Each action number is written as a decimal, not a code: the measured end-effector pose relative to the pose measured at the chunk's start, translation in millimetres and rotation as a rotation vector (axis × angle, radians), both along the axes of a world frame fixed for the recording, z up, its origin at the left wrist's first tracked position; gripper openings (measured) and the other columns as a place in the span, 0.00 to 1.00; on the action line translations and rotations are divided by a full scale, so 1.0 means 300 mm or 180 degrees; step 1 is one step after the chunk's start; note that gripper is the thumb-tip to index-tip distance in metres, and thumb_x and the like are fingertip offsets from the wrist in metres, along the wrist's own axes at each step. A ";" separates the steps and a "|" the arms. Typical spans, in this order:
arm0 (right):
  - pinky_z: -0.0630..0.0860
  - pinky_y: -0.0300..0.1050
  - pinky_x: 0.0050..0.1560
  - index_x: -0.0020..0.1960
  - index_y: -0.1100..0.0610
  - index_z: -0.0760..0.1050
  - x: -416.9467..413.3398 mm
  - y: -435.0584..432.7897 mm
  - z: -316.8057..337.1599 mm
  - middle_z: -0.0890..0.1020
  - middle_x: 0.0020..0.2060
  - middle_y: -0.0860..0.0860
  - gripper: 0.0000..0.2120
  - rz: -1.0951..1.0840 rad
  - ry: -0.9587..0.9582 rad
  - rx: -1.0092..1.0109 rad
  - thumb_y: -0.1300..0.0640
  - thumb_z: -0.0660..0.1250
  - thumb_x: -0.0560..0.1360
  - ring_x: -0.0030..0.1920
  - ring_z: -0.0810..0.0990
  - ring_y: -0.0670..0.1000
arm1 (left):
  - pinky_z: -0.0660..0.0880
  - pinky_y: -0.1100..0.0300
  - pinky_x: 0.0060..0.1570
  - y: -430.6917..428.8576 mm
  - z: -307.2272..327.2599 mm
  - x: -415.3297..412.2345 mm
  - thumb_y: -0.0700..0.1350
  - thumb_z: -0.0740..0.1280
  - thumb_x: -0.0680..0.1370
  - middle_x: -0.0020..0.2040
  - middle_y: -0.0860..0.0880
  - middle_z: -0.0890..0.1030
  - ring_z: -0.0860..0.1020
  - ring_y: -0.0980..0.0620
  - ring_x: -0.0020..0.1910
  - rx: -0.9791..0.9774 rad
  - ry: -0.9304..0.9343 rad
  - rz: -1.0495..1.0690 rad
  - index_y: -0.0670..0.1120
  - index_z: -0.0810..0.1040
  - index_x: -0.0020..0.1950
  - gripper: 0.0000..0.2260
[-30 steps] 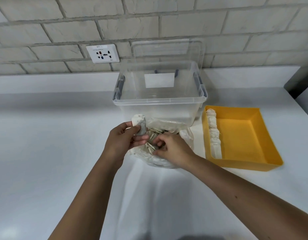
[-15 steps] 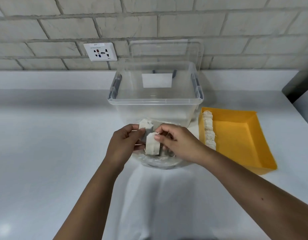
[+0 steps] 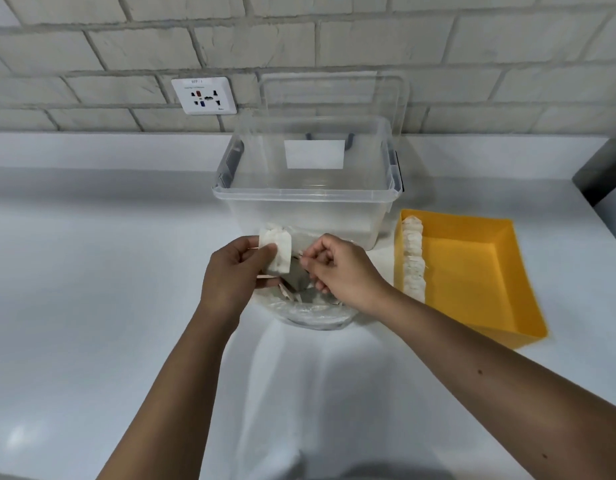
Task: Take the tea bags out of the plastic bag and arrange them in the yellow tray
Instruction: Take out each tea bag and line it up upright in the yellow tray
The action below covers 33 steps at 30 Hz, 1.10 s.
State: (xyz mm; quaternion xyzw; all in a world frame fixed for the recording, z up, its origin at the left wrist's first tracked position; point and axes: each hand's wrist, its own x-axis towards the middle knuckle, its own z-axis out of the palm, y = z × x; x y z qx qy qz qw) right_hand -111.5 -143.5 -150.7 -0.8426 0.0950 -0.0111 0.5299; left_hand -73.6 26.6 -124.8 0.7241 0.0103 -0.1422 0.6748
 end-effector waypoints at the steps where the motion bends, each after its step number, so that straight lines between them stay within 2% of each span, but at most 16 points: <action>1: 0.78 0.44 0.39 0.49 0.56 0.78 -0.006 0.005 -0.022 0.81 0.35 0.49 0.05 0.0139 0.0097 -0.0219 0.57 0.72 0.74 0.32 0.79 0.45 | 0.82 0.59 0.39 0.002 -0.001 0.009 0.38 0.68 0.79 0.40 0.44 0.84 0.84 0.51 0.38 -0.0062 0.0000 0.0071 0.41 0.81 0.54 0.06; 4: 0.74 0.38 0.42 0.50 0.56 0.79 -0.022 0.029 -0.066 0.80 0.38 0.46 0.10 0.0563 0.0303 -0.0630 0.58 0.75 0.70 0.36 0.76 0.41 | 0.82 0.59 0.39 0.002 -0.011 0.019 0.38 0.67 0.79 0.44 0.41 0.84 0.84 0.49 0.39 -0.0112 0.0033 0.0066 0.40 0.81 0.54 0.06; 7: 0.76 0.44 0.45 0.50 0.55 0.79 -0.017 0.055 -0.075 0.81 0.39 0.48 0.14 0.0587 0.0261 -0.1011 0.54 0.77 0.67 0.40 0.79 0.47 | 0.82 0.59 0.40 0.001 -0.019 0.019 0.39 0.68 0.79 0.45 0.40 0.84 0.84 0.48 0.40 -0.0080 0.0084 0.0058 0.40 0.82 0.53 0.06; 10: 0.77 0.46 0.44 0.48 0.52 0.80 -0.008 0.075 -0.082 0.80 0.37 0.45 0.12 0.0569 0.0067 -0.1281 0.52 0.77 0.67 0.41 0.79 0.47 | 0.82 0.58 0.41 0.006 -0.022 0.016 0.40 0.68 0.79 0.43 0.43 0.85 0.83 0.50 0.39 -0.0027 0.0075 0.0071 0.41 0.82 0.53 0.05; 14: 0.77 0.44 0.45 0.43 0.52 0.83 -0.011 0.062 -0.095 0.76 0.31 0.39 0.04 0.0459 -0.0011 -0.1098 0.53 0.75 0.71 0.37 0.78 0.42 | 0.82 0.56 0.42 0.017 -0.018 0.020 0.40 0.68 0.79 0.42 0.45 0.85 0.84 0.50 0.39 0.0027 0.0002 0.0121 0.43 0.82 0.51 0.04; 18: 0.72 0.38 0.41 0.40 0.53 0.82 -0.023 0.026 -0.061 0.81 0.34 0.42 0.04 0.0293 -0.0137 -0.0938 0.53 0.75 0.71 0.34 0.76 0.40 | 0.82 0.56 0.42 0.016 -0.014 0.021 0.40 0.67 0.79 0.41 0.44 0.85 0.84 0.49 0.40 0.0070 -0.0066 0.0171 0.45 0.82 0.50 0.04; 21: 0.68 0.33 0.38 0.42 0.53 0.82 -0.040 -0.019 0.019 0.79 0.31 0.40 0.04 0.0493 -0.0174 -0.0747 0.54 0.75 0.72 0.31 0.75 0.37 | 0.81 0.60 0.38 0.003 -0.016 0.014 0.40 0.67 0.79 0.38 0.45 0.83 0.84 0.49 0.40 0.0181 -0.0159 0.0156 0.45 0.81 0.49 0.03; 24: 0.75 0.37 0.42 0.44 0.54 0.83 -0.047 -0.049 0.093 0.83 0.36 0.45 0.04 0.0728 -0.0171 -0.0472 0.55 0.74 0.72 0.36 0.79 0.42 | 0.81 0.61 0.38 -0.015 -0.018 -0.003 0.42 0.68 0.79 0.38 0.44 0.82 0.81 0.50 0.39 0.0321 -0.0162 -0.0096 0.45 0.82 0.50 0.04; 28: 0.79 0.45 0.44 0.43 0.52 0.79 -0.028 -0.060 0.117 0.83 0.34 0.47 0.04 0.0333 -0.0290 -0.0592 0.53 0.72 0.75 0.34 0.81 0.47 | 0.83 0.54 0.42 -0.038 -0.013 -0.022 0.43 0.66 0.80 0.48 0.37 0.84 0.84 0.41 0.46 0.0153 0.0129 -0.0374 0.43 0.83 0.53 0.07; 31: 0.81 0.52 0.46 0.42 0.53 0.77 -0.024 -0.064 0.107 0.84 0.33 0.49 0.05 0.0186 -0.0163 -0.0621 0.54 0.70 0.76 0.34 0.83 0.50 | 0.83 0.53 0.44 -0.046 -0.006 -0.029 0.46 0.64 0.82 0.46 0.40 0.84 0.84 0.45 0.43 -0.0056 0.0393 -0.0389 0.43 0.82 0.52 0.10; 33: 0.81 0.53 0.45 0.41 0.52 0.76 -0.024 -0.062 0.101 0.84 0.32 0.49 0.06 0.0121 -0.0107 -0.0614 0.54 0.70 0.76 0.33 0.83 0.50 | 0.83 0.52 0.47 -0.046 -0.011 -0.030 0.50 0.66 0.81 0.46 0.39 0.84 0.84 0.47 0.42 -0.0076 0.0391 -0.0525 0.42 0.82 0.53 0.11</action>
